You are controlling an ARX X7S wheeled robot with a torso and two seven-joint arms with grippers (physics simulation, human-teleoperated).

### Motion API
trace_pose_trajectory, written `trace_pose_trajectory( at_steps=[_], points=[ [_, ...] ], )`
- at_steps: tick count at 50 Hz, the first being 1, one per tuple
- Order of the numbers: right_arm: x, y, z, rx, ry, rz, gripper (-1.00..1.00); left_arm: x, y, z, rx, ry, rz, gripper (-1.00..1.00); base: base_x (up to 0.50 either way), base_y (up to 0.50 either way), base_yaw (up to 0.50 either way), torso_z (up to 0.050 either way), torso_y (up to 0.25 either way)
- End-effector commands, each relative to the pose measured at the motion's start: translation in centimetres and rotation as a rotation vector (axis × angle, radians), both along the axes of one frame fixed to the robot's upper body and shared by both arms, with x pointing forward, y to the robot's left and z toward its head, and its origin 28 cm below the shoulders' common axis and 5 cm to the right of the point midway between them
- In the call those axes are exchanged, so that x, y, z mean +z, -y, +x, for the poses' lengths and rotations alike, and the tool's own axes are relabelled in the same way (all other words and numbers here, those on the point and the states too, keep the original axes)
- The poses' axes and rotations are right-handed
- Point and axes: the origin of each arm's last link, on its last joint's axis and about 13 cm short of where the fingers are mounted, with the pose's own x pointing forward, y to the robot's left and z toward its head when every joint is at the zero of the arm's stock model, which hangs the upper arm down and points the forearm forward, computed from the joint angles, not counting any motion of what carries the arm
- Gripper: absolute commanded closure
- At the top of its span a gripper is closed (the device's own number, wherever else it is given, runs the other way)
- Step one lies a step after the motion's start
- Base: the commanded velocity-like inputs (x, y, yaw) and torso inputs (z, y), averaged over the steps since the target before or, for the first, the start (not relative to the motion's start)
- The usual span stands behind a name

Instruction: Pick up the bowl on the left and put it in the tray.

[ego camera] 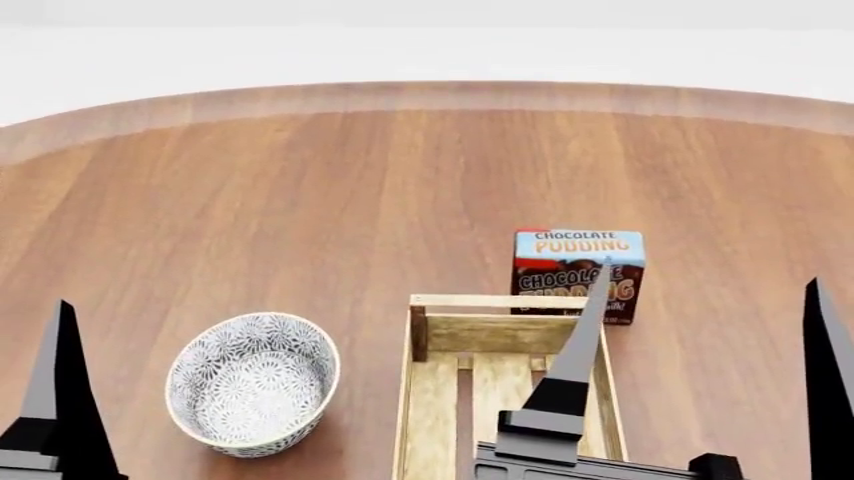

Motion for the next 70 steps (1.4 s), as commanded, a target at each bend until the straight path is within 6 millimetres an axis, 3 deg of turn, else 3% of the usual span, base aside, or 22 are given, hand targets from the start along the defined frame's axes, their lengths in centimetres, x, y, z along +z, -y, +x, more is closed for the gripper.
trace_pose_trajectory(
  at_steps=[1,12,62,70],
  points=[
    [0.12,0.07,-0.08,-0.001,0.002,0.003,-1.00,0.07,-0.06,-0.07,-0.005,-0.002,-0.013,-1.00,0.00,0.00,0.00,0.049,0.000],
    [0.08,0.11,-0.13,-0.003,0.002,0.005,-1.00,0.10,0.08,-0.06,-0.012,-0.003,-0.007,-1.00,0.00,0.00,0.00,0.049,-0.022],
    [0.14,0.17,-0.11,-0.003,-0.004,-0.002,-1.00,-0.45,0.19,0.27,-0.001,-0.028,0.025,-1.00,0.00,0.00,0.00,0.040,-0.193],
    [0.06,0.22,-0.08,-0.003,-0.007,0.003,-1.00,-0.56,0.55,0.66,-0.039,-0.084,-0.034,-1.00,0.00,0.00,0.00,0.003,-0.007]
  ],
)
